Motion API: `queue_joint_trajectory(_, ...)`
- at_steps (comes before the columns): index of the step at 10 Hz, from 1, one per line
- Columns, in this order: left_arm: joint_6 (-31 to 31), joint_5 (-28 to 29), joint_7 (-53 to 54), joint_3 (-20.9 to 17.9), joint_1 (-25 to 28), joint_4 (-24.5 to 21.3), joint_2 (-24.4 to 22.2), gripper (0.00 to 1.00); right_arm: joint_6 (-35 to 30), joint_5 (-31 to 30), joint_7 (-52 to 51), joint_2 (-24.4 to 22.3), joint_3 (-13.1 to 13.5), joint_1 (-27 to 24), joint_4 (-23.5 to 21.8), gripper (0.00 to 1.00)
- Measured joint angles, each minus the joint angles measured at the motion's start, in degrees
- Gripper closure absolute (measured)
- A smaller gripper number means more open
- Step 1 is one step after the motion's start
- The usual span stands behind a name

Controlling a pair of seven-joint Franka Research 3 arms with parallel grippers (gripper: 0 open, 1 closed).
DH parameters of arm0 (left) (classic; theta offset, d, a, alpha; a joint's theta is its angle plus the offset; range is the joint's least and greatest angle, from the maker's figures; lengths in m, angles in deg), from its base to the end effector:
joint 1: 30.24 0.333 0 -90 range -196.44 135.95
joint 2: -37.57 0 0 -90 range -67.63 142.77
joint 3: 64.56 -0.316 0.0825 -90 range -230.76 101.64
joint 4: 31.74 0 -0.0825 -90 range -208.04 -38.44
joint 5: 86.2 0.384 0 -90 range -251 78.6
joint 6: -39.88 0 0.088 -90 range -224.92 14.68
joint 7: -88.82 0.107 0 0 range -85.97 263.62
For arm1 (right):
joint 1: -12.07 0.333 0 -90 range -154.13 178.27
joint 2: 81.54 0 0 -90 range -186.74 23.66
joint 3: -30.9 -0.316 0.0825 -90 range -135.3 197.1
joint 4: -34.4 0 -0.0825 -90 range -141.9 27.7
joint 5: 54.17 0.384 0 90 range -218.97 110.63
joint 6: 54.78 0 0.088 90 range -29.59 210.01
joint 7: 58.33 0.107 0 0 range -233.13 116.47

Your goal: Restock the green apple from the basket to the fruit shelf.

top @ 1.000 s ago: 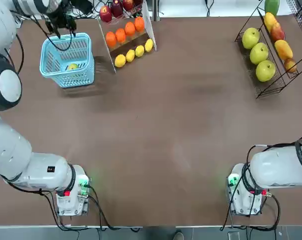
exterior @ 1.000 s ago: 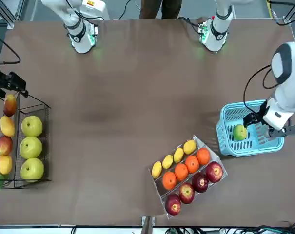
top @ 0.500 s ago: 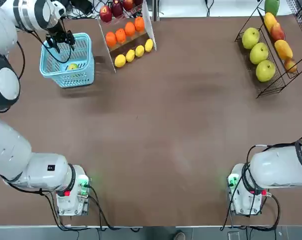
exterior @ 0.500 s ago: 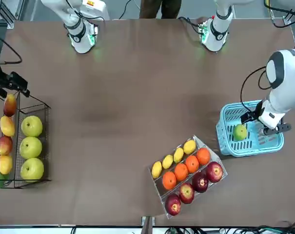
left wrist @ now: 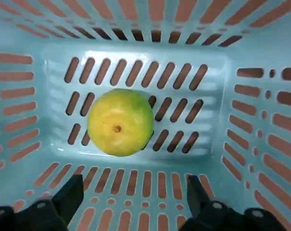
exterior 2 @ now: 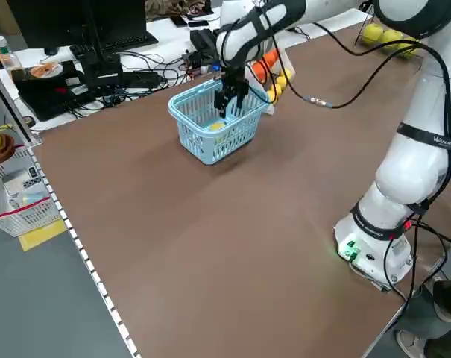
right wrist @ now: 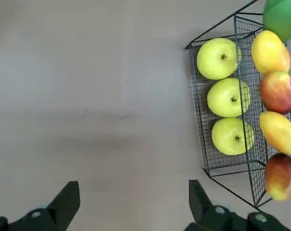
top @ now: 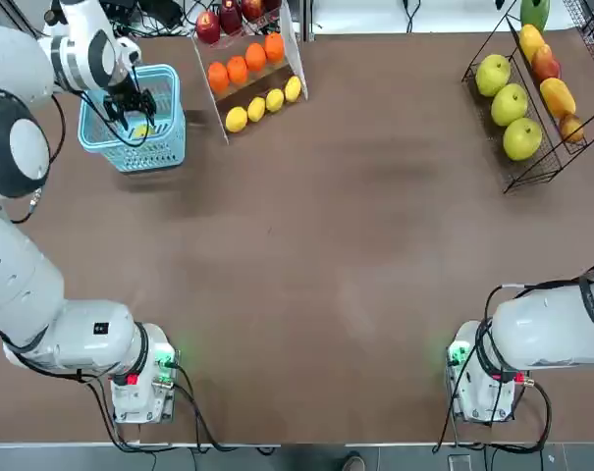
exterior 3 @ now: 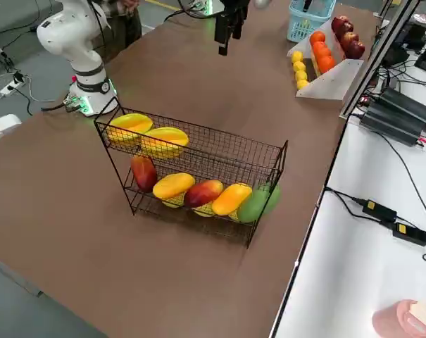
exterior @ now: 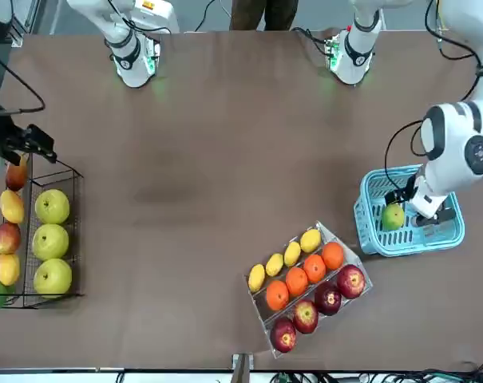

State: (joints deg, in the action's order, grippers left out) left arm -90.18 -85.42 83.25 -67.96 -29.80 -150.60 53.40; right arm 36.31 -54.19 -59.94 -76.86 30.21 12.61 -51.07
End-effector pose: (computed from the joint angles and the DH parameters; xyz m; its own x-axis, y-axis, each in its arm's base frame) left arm 0.5744 0.0383 0.2896 0.9851 0.1537 -0.0775 0.1515 -0.9879 -0.0335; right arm 0.5818 0.0122 0.6172 0.9986 0.0495 0.0164 0.0495 -0.9988 -0.0002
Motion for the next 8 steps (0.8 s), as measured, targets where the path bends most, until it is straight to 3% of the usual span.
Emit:
queue_joint_trajectory(6, -5.07, 0.22, 1.56, 0.01, 0.0, -0.3, 2.89, 0.05, 10.1, 0.06, -0.57, 6.06, -0.24, 4.75, -2.19, 0.0)
queue_joint_trajectory(8, -7.4, 1.45, 2.66, -0.07, 0.39, -0.33, 3.98, 0.05, 12.02, 3.91, -5.57, 7.04, -0.34, 5.99, -2.93, 0.0)
